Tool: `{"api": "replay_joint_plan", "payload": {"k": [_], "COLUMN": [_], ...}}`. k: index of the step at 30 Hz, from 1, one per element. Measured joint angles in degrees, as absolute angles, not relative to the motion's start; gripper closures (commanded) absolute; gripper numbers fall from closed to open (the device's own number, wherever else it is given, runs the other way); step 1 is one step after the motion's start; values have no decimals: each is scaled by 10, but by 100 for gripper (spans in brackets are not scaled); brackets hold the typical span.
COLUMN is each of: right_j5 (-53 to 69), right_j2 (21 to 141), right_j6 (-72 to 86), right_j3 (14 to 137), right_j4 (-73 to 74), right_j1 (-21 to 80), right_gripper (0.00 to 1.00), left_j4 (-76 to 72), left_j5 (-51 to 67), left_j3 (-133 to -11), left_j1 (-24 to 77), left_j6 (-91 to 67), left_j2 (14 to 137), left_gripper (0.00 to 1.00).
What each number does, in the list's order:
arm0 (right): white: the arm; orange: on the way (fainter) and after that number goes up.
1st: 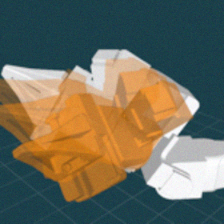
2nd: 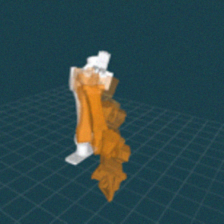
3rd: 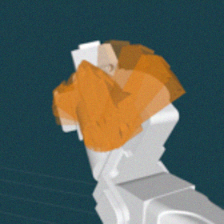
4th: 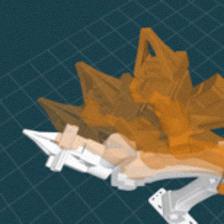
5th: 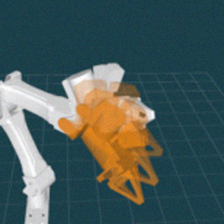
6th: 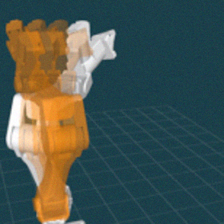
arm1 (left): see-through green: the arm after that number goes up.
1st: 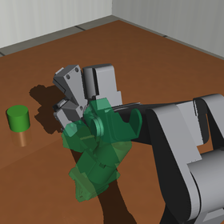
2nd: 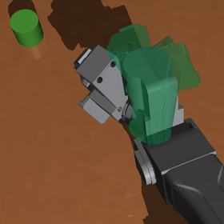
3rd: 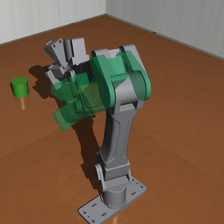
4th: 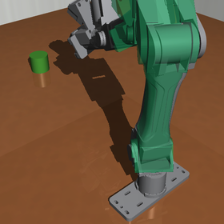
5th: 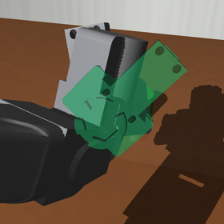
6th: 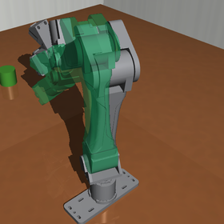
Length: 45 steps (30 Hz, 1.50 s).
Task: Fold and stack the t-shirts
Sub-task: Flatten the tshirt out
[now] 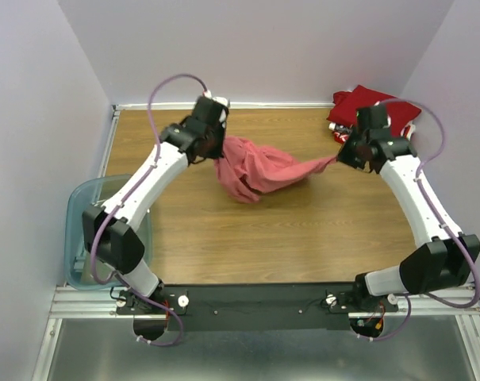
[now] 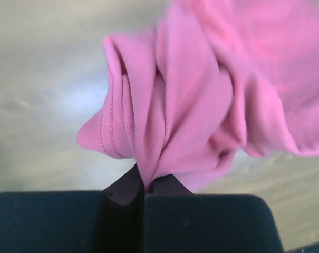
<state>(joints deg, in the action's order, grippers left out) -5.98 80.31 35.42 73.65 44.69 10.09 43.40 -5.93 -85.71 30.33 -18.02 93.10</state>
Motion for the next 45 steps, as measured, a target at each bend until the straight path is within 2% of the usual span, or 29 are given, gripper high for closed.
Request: {"api": "replay_joint_plan", "payload": {"k": [4, 9, 18, 19, 21, 22, 24, 27, 29, 32, 36, 41, 45], "right_j5": [-109, -174, -252, -261, -267, -270, -274, -274, -274, -273, -273, -264, -258], "right_j2": [803, 766, 714, 717, 728, 740, 764, 805, 813, 810, 801, 799, 799], "right_j6": [344, 340, 336, 334, 333, 333, 334, 335, 335, 336, 336, 335, 335], "right_j3": [861, 972, 970, 944, 906, 881, 845, 801, 778, 757, 747, 741, 740], "right_j4": [502, 559, 583, 575, 566, 557, 543, 528, 523, 519, 510, 500, 494], "right_j1": [93, 93, 93, 92, 92, 91, 88, 77, 68, 48, 25, 14, 14], "right_gripper": [100, 99, 99, 99, 99, 99, 99, 99, 99, 99, 99, 99, 99], "left_j4": [501, 541, 476, 459, 431, 418, 390, 410, 412, 393, 384, 383, 373], "left_j5": [-98, -121, -79, -69, -58, -55, -52, -53, -53, -53, -58, -70, -69], "left_j3": [-1001, -1039, -1011, -1003, -1006, -1015, -1039, -1139, -1125, -998, -847, -762, -675], "left_j1": [281, 272, 256, 250, 240, 236, 228, 222, 220, 220, 221, 221, 221], "left_j6": [-144, -131, -128, -125, -119, -118, -115, -124, -130, -142, -166, -202, -238], "left_j2": [919, 862, 818, 837, 892, 926, 1007, 1138, 1163, 1104, 989, 920, 880], "left_gripper": [100, 100, 99, 85, 51, 29, 23, 22, 22, 23, 34, 42, 44]}}
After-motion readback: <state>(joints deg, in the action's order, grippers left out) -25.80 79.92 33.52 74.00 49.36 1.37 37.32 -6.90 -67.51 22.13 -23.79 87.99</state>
